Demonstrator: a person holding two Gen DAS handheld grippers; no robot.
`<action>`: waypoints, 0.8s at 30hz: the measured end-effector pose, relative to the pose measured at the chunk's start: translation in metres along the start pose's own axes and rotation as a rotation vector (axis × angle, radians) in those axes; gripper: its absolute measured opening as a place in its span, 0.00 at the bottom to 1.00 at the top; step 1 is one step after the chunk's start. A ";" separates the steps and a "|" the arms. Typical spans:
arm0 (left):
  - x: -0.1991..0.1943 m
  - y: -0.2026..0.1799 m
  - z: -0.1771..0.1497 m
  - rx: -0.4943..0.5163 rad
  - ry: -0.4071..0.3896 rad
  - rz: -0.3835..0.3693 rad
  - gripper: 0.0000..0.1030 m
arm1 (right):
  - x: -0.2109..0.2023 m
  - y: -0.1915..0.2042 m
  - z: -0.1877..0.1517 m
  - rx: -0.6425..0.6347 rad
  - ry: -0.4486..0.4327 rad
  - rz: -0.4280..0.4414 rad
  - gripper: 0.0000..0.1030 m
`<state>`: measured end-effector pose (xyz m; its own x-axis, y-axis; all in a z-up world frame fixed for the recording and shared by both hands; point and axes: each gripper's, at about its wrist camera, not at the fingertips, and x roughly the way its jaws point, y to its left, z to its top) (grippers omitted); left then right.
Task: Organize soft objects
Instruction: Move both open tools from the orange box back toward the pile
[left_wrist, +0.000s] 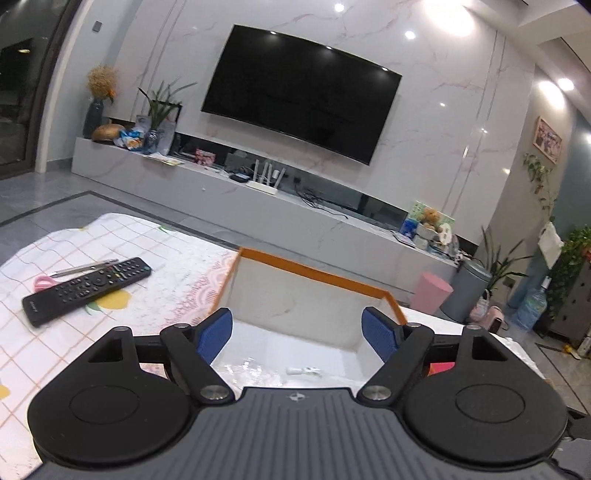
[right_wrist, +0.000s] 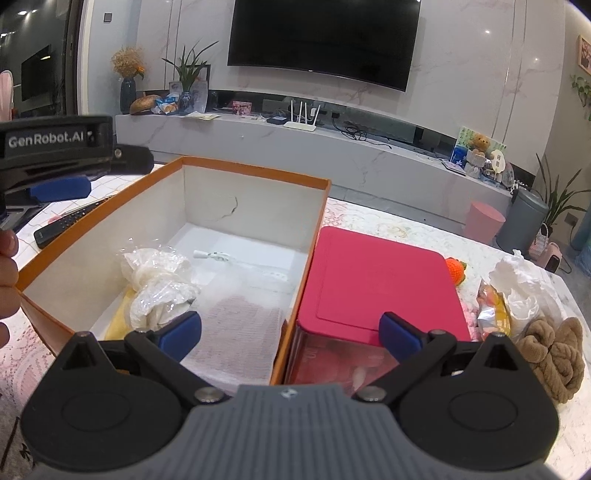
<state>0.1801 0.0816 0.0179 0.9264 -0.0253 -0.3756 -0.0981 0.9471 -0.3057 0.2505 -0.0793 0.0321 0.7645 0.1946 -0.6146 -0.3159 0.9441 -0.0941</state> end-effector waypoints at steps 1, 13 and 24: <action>0.000 0.001 0.000 0.003 0.001 0.012 0.91 | 0.000 0.001 0.001 0.001 0.003 -0.001 0.97; -0.003 0.007 0.003 -0.019 -0.006 -0.034 0.91 | -0.021 0.007 0.008 0.047 0.005 0.053 0.97; -0.007 0.007 0.002 -0.018 -0.011 -0.099 0.91 | -0.061 -0.005 0.034 -0.018 -0.016 0.099 0.97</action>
<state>0.1734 0.0894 0.0206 0.9360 -0.1145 -0.3330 -0.0125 0.9343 -0.3563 0.2248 -0.0867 0.0962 0.7377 0.2907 -0.6093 -0.3999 0.9153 -0.0475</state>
